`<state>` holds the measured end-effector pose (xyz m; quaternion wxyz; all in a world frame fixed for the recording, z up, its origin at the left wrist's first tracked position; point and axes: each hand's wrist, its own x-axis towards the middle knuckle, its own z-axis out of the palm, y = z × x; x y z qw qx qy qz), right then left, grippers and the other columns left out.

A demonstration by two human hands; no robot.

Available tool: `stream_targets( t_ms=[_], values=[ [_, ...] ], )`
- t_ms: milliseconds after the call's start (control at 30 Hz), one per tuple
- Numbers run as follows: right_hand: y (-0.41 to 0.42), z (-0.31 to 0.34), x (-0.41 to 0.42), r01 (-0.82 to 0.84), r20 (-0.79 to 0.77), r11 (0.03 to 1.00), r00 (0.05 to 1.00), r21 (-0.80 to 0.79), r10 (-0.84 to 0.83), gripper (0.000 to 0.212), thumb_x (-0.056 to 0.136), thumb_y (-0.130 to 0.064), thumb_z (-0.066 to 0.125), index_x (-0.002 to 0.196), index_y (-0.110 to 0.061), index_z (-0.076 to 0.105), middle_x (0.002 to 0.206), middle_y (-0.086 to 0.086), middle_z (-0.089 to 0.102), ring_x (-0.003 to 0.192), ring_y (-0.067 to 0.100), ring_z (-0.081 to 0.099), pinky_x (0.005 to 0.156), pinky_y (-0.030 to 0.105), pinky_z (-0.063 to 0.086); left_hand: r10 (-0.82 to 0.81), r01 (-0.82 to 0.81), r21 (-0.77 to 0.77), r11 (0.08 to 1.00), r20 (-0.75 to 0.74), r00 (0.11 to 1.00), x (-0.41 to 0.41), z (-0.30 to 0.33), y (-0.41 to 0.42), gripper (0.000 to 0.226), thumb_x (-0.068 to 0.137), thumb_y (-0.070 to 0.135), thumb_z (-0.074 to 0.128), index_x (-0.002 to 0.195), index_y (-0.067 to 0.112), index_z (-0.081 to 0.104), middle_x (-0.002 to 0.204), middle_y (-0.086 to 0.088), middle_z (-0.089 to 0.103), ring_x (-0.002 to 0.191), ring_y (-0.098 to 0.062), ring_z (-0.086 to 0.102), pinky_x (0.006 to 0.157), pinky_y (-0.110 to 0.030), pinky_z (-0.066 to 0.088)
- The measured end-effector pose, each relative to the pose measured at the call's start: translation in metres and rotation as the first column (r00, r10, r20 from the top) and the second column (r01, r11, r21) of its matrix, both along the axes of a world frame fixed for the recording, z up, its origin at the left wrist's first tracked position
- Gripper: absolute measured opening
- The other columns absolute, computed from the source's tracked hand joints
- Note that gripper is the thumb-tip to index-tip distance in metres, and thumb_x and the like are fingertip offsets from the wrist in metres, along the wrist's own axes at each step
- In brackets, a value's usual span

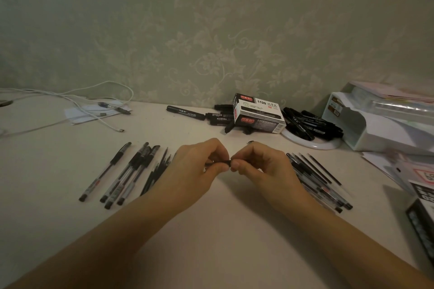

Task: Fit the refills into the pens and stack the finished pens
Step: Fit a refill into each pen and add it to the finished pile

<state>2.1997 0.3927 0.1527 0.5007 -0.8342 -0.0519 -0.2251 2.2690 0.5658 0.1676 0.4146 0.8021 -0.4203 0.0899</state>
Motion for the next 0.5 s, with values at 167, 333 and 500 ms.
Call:
stream_targets(
  t_ms=[167, 333, 500],
  values=[
    [-0.001, 0.001, -0.001, -0.021, 0.012, 1.000, 1.000, 0.007, 0.021, 0.006, 0.089, -0.017, 0.071, 0.092, -0.022, 0.071, 0.085, -0.006, 0.073, 0.084, 0.013, 0.069, 0.076, 0.022, 0.055, 0.005, -0.004, -0.014, 1.000, 0.007, 1.000, -0.002, 0.002, -0.001, 0.008, 0.087, 0.023, 0.068, 0.094, 0.023, 0.064, 0.081, 0.018, 0.065, 0.082, 0.004, 0.061, 0.076, -0.009, 0.048],
    [0.004, 0.001, 0.003, 0.144, 0.045, 0.983, 0.989, -0.118, -0.140, 0.027, 0.087, -0.041, 0.066, 0.112, -0.029, 0.064, 0.101, -0.018, 0.068, 0.098, 0.002, 0.063, 0.081, 0.015, 0.051, 0.136, -0.136, 0.001, 0.991, 0.062, 0.989, 0.003, 0.001, 0.000, 0.009, 0.090, 0.022, 0.063, 0.099, 0.023, 0.060, 0.087, 0.010, 0.064, 0.080, 0.000, 0.058, 0.072, -0.013, 0.048],
    [-0.013, 0.004, 0.001, 0.475, 0.201, 0.810, 0.880, -0.344, -0.431, 0.020, 0.094, -0.031, 0.063, 0.114, -0.027, 0.063, 0.106, -0.014, 0.060, 0.095, 0.005, 0.054, 0.080, 0.023, 0.046, 0.600, -0.604, 0.031, 0.796, 0.078, 0.796, 0.035, 0.009, 0.038, 0.012, 0.092, 0.023, 0.058, 0.095, 0.012, 0.056, 0.096, -0.004, 0.049, 0.072, -0.017, 0.051, 0.063, -0.026, 0.042]
  ],
)
